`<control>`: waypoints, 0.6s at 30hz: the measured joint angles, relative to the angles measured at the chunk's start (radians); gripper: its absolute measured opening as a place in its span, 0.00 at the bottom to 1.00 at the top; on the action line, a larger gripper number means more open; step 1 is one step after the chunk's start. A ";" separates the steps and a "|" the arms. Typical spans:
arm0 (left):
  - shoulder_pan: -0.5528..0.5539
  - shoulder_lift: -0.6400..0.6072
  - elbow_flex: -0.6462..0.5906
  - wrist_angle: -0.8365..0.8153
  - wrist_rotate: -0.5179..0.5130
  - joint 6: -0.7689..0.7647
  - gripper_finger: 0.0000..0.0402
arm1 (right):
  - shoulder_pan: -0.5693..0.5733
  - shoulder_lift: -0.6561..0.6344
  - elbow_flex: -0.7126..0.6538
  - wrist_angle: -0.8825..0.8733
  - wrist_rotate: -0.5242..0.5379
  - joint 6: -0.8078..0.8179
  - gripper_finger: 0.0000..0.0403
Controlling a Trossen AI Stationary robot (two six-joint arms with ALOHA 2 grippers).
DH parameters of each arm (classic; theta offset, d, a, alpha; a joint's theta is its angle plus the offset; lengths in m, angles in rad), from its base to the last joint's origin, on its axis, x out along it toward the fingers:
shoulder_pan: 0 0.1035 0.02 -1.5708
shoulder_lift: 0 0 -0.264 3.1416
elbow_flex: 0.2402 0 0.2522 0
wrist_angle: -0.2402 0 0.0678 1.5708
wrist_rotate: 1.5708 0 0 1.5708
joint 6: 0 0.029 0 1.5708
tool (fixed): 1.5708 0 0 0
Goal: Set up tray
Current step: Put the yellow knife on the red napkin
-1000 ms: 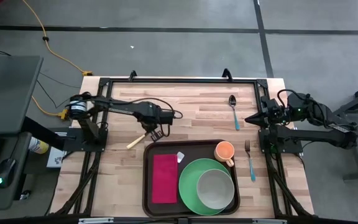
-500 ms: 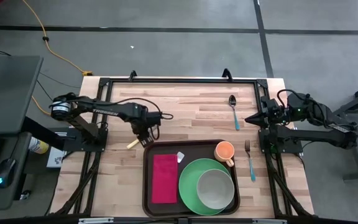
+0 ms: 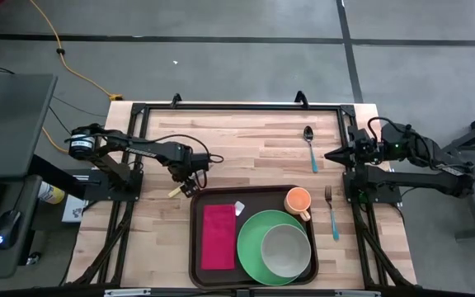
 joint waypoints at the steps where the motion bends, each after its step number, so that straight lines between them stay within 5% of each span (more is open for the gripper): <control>1: 0.000 0.001 -0.015 0.014 0.002 -0.002 0.73 | 0.000 0.000 0.000 0.000 0.000 0.006 0.00; 18: 0.000 -0.008 -0.103 0.117 0.003 -0.018 0.51 | 0.000 0.000 0.000 0.001 0.000 0.044 0.00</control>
